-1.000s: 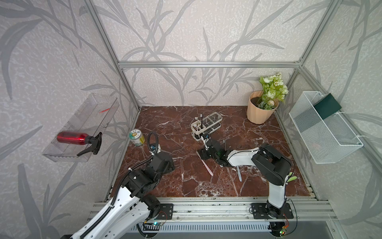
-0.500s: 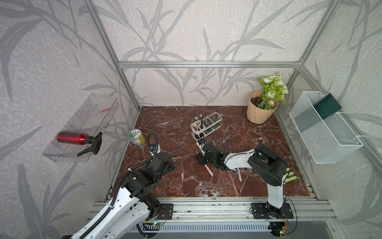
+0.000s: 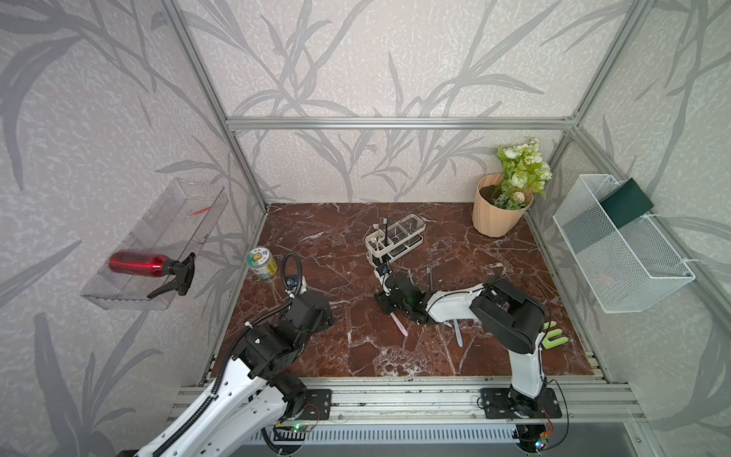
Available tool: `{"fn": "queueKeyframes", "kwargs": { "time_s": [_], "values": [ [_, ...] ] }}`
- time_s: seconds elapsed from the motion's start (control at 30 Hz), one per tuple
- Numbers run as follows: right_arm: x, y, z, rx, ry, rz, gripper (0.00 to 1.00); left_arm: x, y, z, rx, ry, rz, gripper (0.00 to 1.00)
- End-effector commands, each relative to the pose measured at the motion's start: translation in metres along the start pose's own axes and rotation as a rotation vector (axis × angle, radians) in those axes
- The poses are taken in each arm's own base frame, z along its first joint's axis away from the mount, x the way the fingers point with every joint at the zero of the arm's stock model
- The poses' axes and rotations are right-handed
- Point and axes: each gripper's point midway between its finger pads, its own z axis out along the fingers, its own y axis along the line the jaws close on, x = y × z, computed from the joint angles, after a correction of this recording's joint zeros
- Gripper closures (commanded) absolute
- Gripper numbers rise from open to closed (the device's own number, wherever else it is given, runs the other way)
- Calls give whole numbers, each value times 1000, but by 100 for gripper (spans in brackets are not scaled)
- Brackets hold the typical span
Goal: Place the toothbrush into the toothbrush holder
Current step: Pick up the toothbrush from the center of the board.
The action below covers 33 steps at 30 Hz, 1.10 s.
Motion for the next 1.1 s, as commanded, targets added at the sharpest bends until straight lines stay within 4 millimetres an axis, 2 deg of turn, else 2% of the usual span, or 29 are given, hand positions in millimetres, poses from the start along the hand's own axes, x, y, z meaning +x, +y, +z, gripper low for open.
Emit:
{"fn": "queueKeyframes", "kwargs": {
  "time_s": [0.0, 0.2, 0.3, 0.53, 0.63, 0.83, 0.97, 1.07],
  "values": [
    [35, -4, 8, 37, 110, -42, 57, 1, 8, 1, -40, -12, -9, 23],
    [39, -4, 7, 65, 117, -76, 65, 1, 8, 1, -38, -11, -9, 23],
    [43, -6, 9, 75, 129, -80, 73, 1, 8, 1, -38, -11, -10, 23],
    [48, -8, 14, 85, 152, -91, 77, 2, 8, 3, -39, -8, -7, 23],
    [48, -7, 15, 83, 161, -96, 83, 3, 8, 3, -40, -6, -5, 23],
    [40, -8, 12, 93, 152, -102, 90, 4, 6, 5, -42, 4, 3, 23],
    [28, -4, 7, 85, 136, -100, 100, 6, 4, 8, -46, 22, 15, 23],
    [16, -1, 1, 79, 113, -95, 100, 7, 2, 10, -47, 30, 21, 23]
  ]
}}
